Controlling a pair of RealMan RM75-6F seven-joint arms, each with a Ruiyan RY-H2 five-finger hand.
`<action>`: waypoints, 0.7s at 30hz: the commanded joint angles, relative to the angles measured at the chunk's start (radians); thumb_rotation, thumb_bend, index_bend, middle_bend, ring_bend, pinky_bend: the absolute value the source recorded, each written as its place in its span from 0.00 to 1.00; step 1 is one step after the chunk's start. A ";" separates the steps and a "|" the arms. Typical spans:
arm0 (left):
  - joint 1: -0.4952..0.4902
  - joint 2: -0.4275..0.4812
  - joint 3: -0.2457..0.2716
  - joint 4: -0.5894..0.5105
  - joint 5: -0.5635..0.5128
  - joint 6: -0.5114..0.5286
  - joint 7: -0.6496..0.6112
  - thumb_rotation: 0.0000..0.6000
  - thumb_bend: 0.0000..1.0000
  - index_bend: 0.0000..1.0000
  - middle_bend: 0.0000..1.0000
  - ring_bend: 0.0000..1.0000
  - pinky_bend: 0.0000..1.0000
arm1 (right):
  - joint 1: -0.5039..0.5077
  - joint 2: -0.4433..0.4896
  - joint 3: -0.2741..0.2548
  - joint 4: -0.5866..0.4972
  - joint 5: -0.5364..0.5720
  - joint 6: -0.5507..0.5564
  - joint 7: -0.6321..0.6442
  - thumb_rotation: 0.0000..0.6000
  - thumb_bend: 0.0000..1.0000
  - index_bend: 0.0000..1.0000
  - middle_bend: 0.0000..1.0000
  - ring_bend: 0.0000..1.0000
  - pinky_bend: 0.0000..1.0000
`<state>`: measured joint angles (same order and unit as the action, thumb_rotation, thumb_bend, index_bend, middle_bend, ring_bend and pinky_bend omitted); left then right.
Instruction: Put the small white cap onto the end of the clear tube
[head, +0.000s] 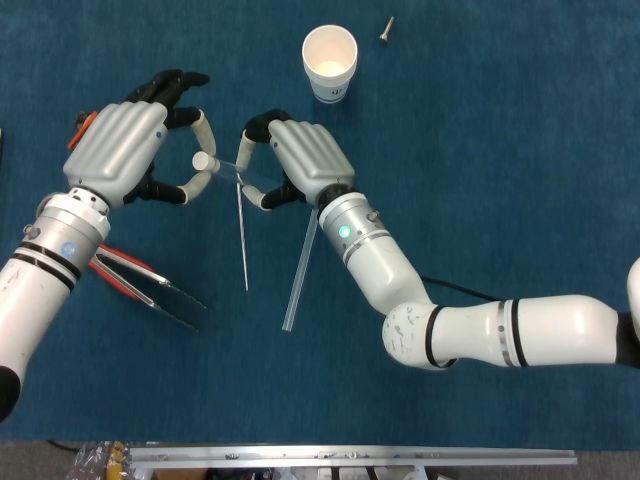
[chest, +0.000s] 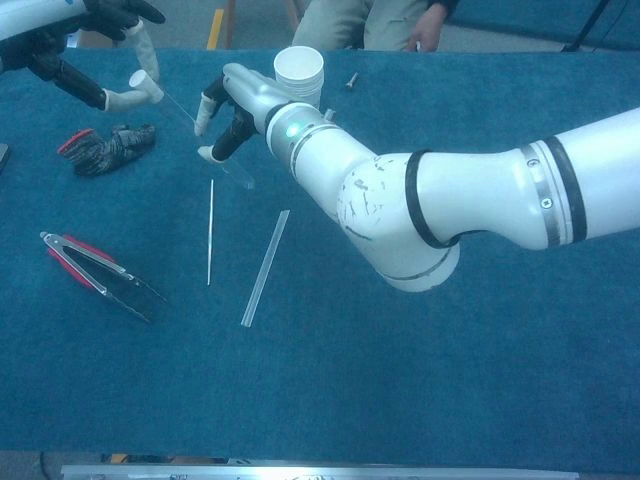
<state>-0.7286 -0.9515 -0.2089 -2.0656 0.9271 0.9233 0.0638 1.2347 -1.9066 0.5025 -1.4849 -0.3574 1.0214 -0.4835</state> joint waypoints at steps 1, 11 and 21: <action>0.002 0.001 -0.001 0.000 0.001 0.003 -0.001 1.00 0.32 0.50 0.09 0.00 0.02 | 0.000 0.002 -0.002 -0.001 0.003 0.001 -0.006 1.00 0.29 0.64 0.30 0.15 0.27; 0.019 0.044 0.000 -0.002 0.039 -0.016 -0.035 1.00 0.32 0.17 0.00 0.00 0.02 | -0.003 0.039 -0.026 -0.027 0.022 0.013 -0.059 1.00 0.29 0.64 0.30 0.15 0.27; 0.058 0.113 0.002 0.013 0.103 -0.007 -0.073 1.00 0.32 0.14 0.00 0.00 0.02 | 0.006 0.133 -0.066 -0.121 0.082 0.030 -0.177 1.00 0.29 0.64 0.30 0.15 0.27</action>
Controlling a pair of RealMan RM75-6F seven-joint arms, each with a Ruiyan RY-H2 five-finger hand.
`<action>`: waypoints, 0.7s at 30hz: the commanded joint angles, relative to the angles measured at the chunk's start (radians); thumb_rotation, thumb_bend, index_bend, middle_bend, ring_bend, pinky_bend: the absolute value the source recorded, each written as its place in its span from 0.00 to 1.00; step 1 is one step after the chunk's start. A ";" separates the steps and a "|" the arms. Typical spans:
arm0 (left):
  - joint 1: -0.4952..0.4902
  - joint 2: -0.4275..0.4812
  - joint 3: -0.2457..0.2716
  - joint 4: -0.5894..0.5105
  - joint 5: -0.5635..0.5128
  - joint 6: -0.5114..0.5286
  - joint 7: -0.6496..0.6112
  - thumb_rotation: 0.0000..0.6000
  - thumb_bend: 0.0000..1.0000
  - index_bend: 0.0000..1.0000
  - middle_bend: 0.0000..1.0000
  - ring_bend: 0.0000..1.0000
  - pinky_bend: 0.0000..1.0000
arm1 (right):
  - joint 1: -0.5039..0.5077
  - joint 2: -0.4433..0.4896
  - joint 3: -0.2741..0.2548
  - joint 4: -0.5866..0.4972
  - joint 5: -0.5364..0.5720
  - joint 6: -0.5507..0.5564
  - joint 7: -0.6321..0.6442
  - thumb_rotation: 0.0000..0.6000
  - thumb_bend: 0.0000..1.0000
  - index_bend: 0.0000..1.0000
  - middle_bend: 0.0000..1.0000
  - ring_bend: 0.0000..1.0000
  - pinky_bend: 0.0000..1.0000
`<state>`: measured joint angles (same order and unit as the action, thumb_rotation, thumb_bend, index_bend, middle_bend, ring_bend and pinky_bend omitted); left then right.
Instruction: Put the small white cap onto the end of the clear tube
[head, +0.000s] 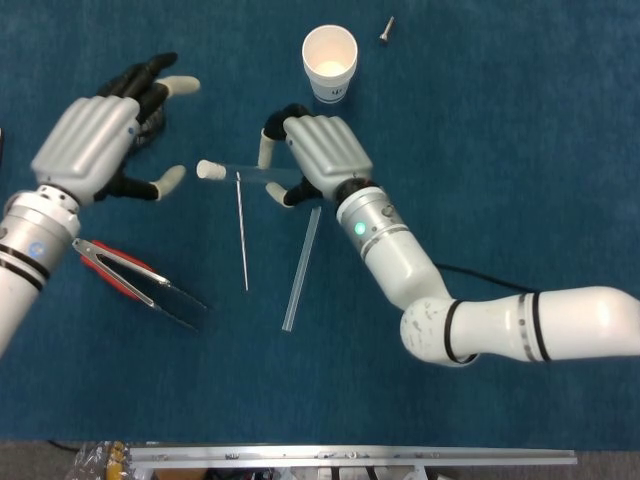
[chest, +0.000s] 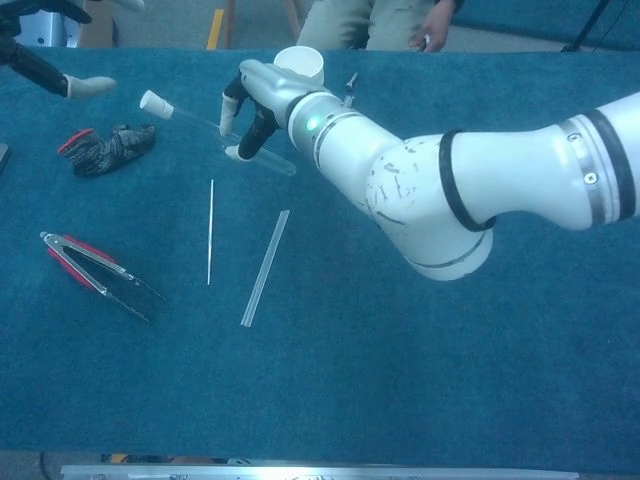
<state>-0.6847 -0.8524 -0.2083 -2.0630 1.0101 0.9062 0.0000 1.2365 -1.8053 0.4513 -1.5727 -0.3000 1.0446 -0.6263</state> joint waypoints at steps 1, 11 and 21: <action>0.020 0.019 0.002 0.014 0.028 0.014 -0.013 1.00 0.32 0.14 0.00 0.00 0.02 | 0.005 0.042 -0.018 -0.044 0.032 0.009 -0.044 1.00 0.29 0.64 0.30 0.15 0.27; 0.091 0.041 0.027 0.080 0.125 0.078 -0.041 1.00 0.32 0.14 0.00 0.00 0.02 | 0.006 0.096 -0.113 -0.088 0.076 0.038 -0.148 1.00 0.29 0.64 0.30 0.15 0.27; 0.149 0.031 0.042 0.168 0.167 0.153 -0.033 1.00 0.32 0.14 0.00 0.00 0.02 | 0.000 0.044 -0.172 -0.018 0.042 0.020 -0.155 1.00 0.29 0.64 0.30 0.15 0.27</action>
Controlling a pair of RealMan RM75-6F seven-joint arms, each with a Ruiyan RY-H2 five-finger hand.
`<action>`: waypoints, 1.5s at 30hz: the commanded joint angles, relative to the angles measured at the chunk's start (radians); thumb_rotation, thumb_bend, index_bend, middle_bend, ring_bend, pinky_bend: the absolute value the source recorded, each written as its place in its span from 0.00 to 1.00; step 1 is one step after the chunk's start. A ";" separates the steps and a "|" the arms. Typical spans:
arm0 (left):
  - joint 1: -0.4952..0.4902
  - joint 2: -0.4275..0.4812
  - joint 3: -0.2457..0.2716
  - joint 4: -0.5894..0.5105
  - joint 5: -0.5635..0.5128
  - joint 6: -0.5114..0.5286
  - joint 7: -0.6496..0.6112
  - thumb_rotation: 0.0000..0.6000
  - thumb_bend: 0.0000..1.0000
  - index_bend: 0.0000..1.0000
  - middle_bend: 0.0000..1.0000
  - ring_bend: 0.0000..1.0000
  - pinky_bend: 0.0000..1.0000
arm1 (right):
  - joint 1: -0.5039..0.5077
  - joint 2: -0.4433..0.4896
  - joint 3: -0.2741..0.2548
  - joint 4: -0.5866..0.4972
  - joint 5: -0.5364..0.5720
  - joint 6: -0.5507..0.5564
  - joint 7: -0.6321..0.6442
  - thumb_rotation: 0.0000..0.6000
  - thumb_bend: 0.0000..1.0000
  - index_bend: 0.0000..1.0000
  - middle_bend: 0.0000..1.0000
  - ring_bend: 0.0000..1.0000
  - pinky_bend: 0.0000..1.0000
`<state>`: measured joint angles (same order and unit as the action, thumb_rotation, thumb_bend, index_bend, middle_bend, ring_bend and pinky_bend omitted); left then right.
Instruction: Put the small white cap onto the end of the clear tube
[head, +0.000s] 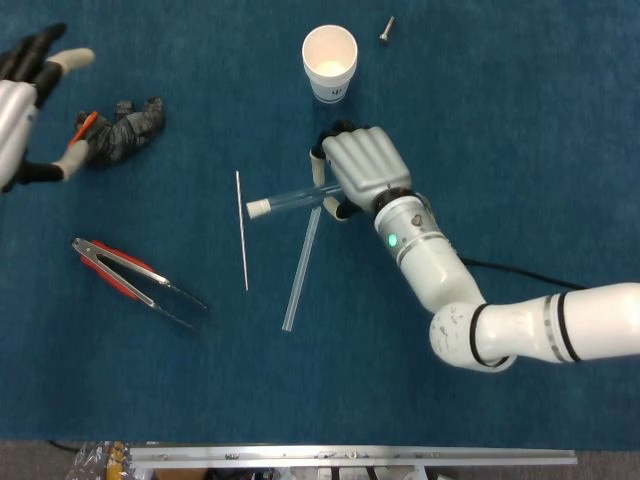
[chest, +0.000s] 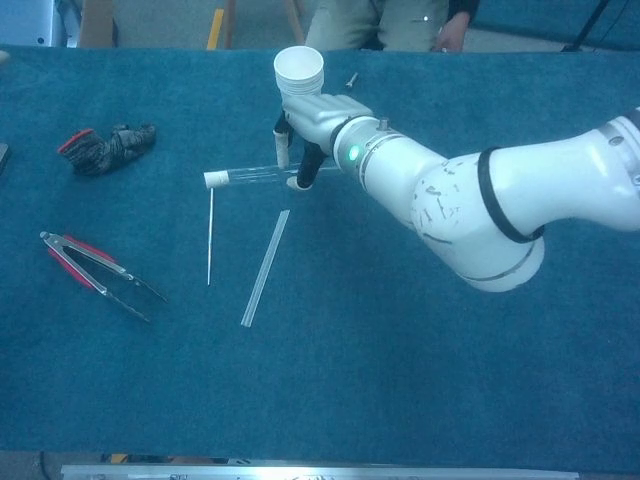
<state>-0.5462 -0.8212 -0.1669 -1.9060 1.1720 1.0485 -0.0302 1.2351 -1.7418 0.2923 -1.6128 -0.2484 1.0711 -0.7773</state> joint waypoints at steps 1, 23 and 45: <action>0.015 0.001 0.001 0.014 0.006 0.014 -0.006 1.00 0.32 0.14 0.00 0.00 0.02 | 0.003 -0.030 -0.019 0.035 -0.015 -0.008 -0.007 1.00 0.29 0.64 0.30 0.15 0.27; 0.074 -0.011 0.000 0.058 0.046 0.047 -0.074 1.00 0.32 0.14 0.00 0.00 0.02 | -0.024 -0.192 -0.081 0.206 -0.104 -0.068 -0.044 1.00 0.29 0.58 0.25 0.15 0.28; 0.129 -0.016 -0.001 0.077 0.065 0.094 -0.116 1.00 0.32 0.14 0.00 0.00 0.02 | -0.151 0.080 -0.051 -0.102 -0.189 -0.008 0.053 1.00 0.30 0.19 0.12 0.06 0.27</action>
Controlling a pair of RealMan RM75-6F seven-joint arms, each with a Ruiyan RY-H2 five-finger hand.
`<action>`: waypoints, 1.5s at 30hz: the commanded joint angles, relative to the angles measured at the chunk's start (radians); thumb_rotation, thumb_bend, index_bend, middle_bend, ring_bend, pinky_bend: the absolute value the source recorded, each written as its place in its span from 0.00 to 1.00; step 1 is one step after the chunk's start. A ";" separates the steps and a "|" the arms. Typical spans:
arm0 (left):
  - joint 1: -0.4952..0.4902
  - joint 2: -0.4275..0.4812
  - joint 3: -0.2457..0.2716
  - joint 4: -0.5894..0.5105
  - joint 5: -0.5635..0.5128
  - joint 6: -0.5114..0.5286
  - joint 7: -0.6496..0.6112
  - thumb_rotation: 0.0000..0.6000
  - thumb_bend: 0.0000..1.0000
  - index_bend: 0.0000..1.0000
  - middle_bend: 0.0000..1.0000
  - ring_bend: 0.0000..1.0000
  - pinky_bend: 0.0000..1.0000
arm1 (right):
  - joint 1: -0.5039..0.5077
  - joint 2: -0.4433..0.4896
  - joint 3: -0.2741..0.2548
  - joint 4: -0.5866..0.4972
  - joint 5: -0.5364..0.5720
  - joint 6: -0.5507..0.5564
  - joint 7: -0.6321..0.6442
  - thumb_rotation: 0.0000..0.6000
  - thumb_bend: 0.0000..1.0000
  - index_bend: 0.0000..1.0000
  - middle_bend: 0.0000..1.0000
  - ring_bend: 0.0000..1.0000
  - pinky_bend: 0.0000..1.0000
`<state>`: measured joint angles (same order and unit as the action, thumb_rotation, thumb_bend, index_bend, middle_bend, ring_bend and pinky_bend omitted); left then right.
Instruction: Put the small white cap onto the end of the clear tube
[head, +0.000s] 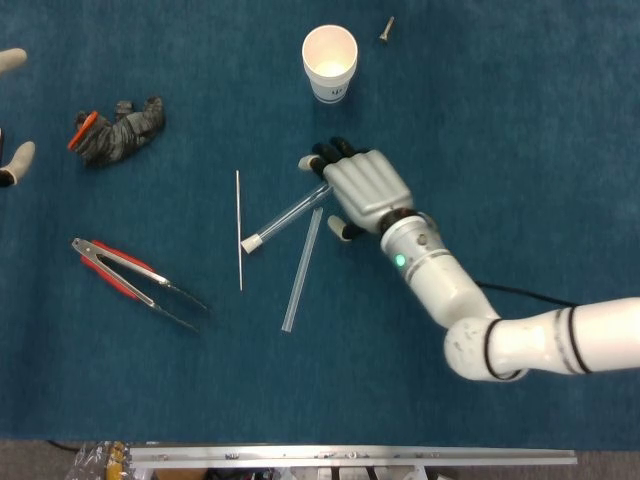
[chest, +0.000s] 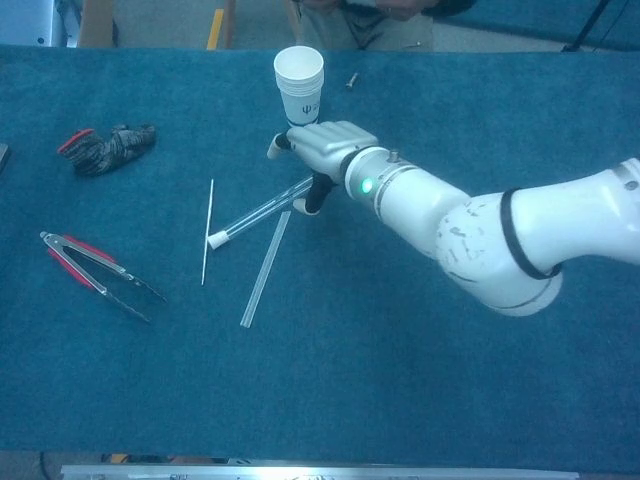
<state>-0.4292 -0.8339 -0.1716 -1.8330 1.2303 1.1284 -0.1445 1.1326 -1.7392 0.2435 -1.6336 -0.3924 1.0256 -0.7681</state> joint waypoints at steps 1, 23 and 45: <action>0.018 -0.006 0.006 0.007 0.009 0.022 -0.001 1.00 0.32 0.14 0.00 0.00 0.02 | -0.064 0.103 -0.006 -0.109 -0.066 0.052 0.055 1.00 0.30 0.19 0.12 0.06 0.27; 0.150 -0.068 0.045 0.124 0.029 0.172 0.012 1.00 0.32 0.15 0.01 0.00 0.02 | -0.509 0.572 -0.254 -0.494 -0.567 0.462 0.243 1.00 0.31 0.20 0.16 0.06 0.27; 0.211 -0.061 0.038 0.061 0.042 0.251 0.091 1.00 0.32 0.15 0.01 0.00 0.02 | -0.775 0.713 -0.312 -0.515 -0.859 0.565 0.372 1.00 0.31 0.20 0.16 0.06 0.27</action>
